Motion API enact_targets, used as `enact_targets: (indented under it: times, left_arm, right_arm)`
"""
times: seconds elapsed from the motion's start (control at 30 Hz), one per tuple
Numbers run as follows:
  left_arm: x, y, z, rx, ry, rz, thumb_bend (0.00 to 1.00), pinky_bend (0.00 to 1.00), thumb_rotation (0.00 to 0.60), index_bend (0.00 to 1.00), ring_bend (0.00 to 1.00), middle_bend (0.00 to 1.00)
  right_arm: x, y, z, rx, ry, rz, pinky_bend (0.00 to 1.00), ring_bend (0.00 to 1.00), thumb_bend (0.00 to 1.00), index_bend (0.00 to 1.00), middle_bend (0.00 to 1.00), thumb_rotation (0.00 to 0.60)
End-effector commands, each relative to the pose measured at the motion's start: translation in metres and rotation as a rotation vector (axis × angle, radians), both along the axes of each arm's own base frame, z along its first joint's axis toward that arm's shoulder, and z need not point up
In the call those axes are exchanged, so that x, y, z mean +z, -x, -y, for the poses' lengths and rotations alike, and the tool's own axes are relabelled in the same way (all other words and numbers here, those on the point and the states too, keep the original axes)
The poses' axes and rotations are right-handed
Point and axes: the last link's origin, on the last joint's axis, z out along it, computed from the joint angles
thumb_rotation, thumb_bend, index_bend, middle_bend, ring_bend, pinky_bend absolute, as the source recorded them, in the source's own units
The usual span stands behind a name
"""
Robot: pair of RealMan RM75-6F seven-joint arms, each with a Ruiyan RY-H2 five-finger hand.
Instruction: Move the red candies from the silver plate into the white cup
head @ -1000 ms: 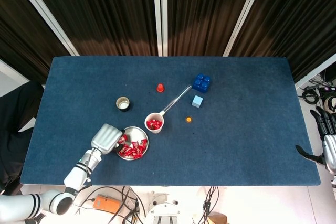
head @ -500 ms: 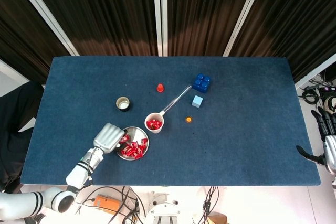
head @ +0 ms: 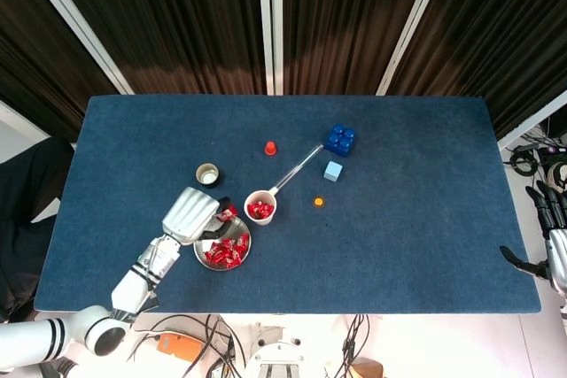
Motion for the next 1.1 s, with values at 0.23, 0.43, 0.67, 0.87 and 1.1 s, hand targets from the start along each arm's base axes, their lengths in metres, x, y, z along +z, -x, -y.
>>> enact_targets:
  times: [0.23,0.43,0.67,0.87,1.1]
  left_arm:
    - [-0.017,-0.050,-0.033,-0.021,0.075,0.024,0.35,0.86,0.500,0.58,0.92,0.94]
    - [-0.031,-0.054,-0.042,0.003,0.085,-0.032,0.27,0.86,0.498,0.52,0.92,0.94]
    - [-0.026,-0.048,-0.037,0.011,0.018,-0.072,0.13,0.86,0.505,0.34,0.92,0.94]
    - [0.005,-0.032,-0.016,0.003,-0.038,0.004,0.14,0.86,0.517,0.33,0.92,0.94]
    - [0.019,0.009,0.016,0.026,-0.035,-0.058,0.16,0.86,0.496,0.33,0.92,0.94]
  right_arm:
    - [0.001,0.005,0.001,-0.015,0.002,0.007,0.00,0.00,0.33,0.00,0.03,0.600]
    - [0.001,0.009,0.000,-0.026,0.003,0.010,0.00,0.00,0.33,0.00,0.03,0.600]
    - [0.001,0.009,0.000,-0.025,0.000,0.009,0.00,0.00,0.33,0.00,0.03,0.600]
    - [0.003,0.007,0.001,-0.016,0.006,0.009,0.00,0.00,0.33,0.00,0.03,0.600]
    - [0.000,0.006,0.002,-0.009,-0.002,0.012,0.00,0.00,0.33,0.00,0.03,0.600]
